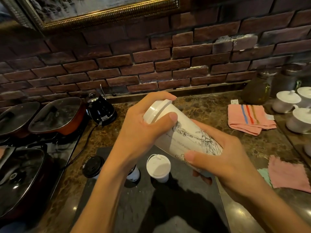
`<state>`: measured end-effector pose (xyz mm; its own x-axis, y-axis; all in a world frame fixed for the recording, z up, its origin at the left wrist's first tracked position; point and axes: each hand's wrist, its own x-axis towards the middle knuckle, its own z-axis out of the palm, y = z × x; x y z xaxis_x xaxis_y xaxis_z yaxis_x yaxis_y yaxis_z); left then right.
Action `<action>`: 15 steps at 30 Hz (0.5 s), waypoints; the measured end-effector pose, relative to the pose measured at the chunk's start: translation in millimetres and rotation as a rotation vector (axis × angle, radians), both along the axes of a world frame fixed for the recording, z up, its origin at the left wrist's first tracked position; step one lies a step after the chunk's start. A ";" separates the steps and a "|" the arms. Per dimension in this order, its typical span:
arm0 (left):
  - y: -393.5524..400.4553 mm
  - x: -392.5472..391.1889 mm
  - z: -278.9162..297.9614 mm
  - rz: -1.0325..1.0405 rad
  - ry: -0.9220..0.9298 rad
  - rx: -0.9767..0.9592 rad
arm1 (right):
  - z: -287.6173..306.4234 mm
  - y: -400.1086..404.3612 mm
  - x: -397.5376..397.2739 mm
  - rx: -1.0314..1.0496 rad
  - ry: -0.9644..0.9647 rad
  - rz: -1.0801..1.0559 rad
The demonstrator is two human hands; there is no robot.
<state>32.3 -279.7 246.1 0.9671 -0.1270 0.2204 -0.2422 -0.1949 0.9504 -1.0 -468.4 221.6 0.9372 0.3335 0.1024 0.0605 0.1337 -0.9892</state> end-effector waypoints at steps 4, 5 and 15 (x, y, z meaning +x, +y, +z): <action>-0.8 1.2 6.3 -0.040 -0.018 0.030 | -6.2 -0.1 2.8 0.156 0.167 0.069; 0.2 2.7 8.7 -0.060 -0.001 0.045 | -7.0 -0.1 3.5 0.160 0.190 0.077; 6.8 0.9 -9.2 -0.121 0.076 -0.426 | -11.1 14.3 1.8 0.624 0.583 0.197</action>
<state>33.3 -273.0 236.9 0.9663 -0.1532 0.2068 -0.1661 0.2428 0.9557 0.8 -454.1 210.5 0.8283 0.5376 -0.1576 -0.5132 0.6154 -0.5982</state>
